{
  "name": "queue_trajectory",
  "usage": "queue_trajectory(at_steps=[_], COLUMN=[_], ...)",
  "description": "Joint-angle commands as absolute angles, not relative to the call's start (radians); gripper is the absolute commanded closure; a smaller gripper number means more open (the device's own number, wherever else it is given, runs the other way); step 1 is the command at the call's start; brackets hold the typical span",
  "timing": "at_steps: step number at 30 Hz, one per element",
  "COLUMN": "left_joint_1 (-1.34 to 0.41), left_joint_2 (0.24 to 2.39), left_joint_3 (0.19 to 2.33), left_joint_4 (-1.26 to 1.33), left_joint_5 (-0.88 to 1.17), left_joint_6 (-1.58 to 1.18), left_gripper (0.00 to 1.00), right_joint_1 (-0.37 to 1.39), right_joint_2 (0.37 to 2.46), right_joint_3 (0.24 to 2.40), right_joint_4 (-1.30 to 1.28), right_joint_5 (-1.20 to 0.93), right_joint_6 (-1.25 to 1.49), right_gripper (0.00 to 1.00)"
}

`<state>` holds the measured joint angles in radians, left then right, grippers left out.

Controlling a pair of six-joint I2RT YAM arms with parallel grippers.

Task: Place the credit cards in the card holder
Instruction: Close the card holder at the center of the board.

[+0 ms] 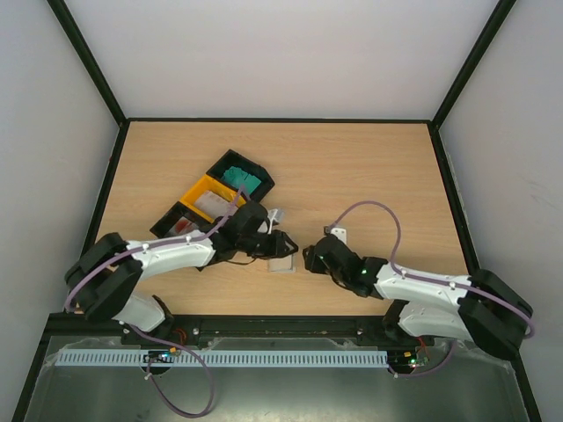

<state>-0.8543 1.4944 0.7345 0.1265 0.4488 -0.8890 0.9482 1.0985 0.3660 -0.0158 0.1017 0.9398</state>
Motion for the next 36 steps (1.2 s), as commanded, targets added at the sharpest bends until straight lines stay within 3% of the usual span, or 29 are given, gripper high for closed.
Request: queue_trajectory(at_steps=[1, 7, 17, 26, 36], left_joint_1=[-0.848, -0.816, -0.811, -0.818, -0.841], left_joint_2=[1.414, 1.359, 1.511, 1.547, 1.543], left_joint_3=[0.712, 0.642, 0.655, 0.664, 0.675], left_joint_4=[-0.017, -0.089, -0.046, -0.061, -0.049], left_joint_5=[0.29, 0.122, 0.179, 0.166, 0.124], left_joint_6=[-0.882, -0.911, -0.864, -0.848, -0.86], left_gripper=[0.65, 0.58, 0.63, 0.61, 0.55], right_joint_1=[0.948, 0.949, 0.962, 0.973, 0.979], right_joint_2=[1.194, 1.281, 1.298, 1.417, 1.287], right_joint_3=[0.451, 0.49, 0.491, 0.55, 0.516], right_joint_4=[0.01, 0.047, 0.046, 0.115, -0.048], right_joint_5=[0.033, -0.059, -0.103, 0.198, 0.59], right_joint_6=[0.767, 0.674, 0.558, 0.622, 0.881], right_gripper=[0.42, 0.43, 0.44, 0.44, 0.42])
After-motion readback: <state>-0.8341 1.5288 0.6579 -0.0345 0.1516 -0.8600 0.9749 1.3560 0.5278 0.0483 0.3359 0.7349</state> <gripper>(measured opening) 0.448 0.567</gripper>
